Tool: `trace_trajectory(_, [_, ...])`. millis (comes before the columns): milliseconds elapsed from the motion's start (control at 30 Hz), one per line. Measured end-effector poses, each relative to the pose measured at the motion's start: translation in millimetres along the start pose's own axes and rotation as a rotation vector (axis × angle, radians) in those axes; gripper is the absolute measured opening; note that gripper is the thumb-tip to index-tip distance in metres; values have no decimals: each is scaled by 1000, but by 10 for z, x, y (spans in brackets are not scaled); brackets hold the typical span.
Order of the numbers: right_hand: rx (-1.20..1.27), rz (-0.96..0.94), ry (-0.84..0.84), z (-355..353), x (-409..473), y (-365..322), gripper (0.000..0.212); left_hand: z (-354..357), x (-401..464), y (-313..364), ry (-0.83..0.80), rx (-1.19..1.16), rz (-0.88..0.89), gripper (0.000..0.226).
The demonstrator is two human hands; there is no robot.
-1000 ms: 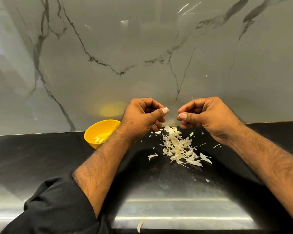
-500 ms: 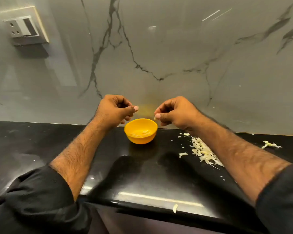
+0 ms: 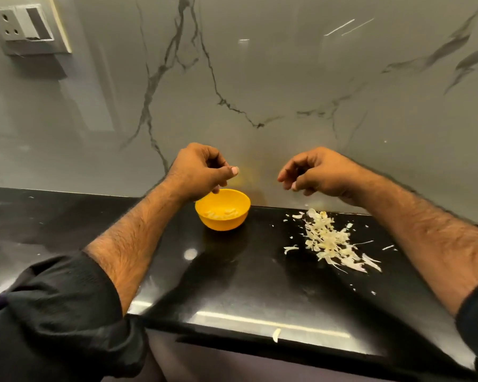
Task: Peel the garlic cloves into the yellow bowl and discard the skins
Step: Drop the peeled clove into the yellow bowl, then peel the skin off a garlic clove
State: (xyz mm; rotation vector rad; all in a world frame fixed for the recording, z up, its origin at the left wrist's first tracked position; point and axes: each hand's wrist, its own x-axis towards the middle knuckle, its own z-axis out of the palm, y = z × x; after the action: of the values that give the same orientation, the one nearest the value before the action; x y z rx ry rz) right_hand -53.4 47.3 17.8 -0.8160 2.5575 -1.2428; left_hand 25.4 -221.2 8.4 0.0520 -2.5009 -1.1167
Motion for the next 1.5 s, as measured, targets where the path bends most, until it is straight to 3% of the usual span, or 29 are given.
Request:
trace_trajectory(100, [-59,10,-73,-231,-270,292,13,383,38,198,-67,-35,51,27])
trace_trajectory(267, [-188,-34,-251,-322,-522,533,11,1073,135,472,-136,-92,67,26])
trace_trajectory(400, [-218,-94,-248,-212,-585,629,11,1386,215,493,-148,-53,95,23])
trace_trajectory(700, [-498,-148,-245,-89,-589,627,9,1402,216,357,-154,-124,165,19])
trace_trajectory(1000, [-302,-196,-106,-180,-646,600,18,1389,155,383,-184,-146,172,18])
trace_trajectory(1300, [-504,-144,-233,-123,-639,639,13,1400,142,391,-206,-144,170,18])
trace_trajectory(1500, [-397,-141,-203,-146,-676,609,21,1394,129,382,-214,-143,164,18])
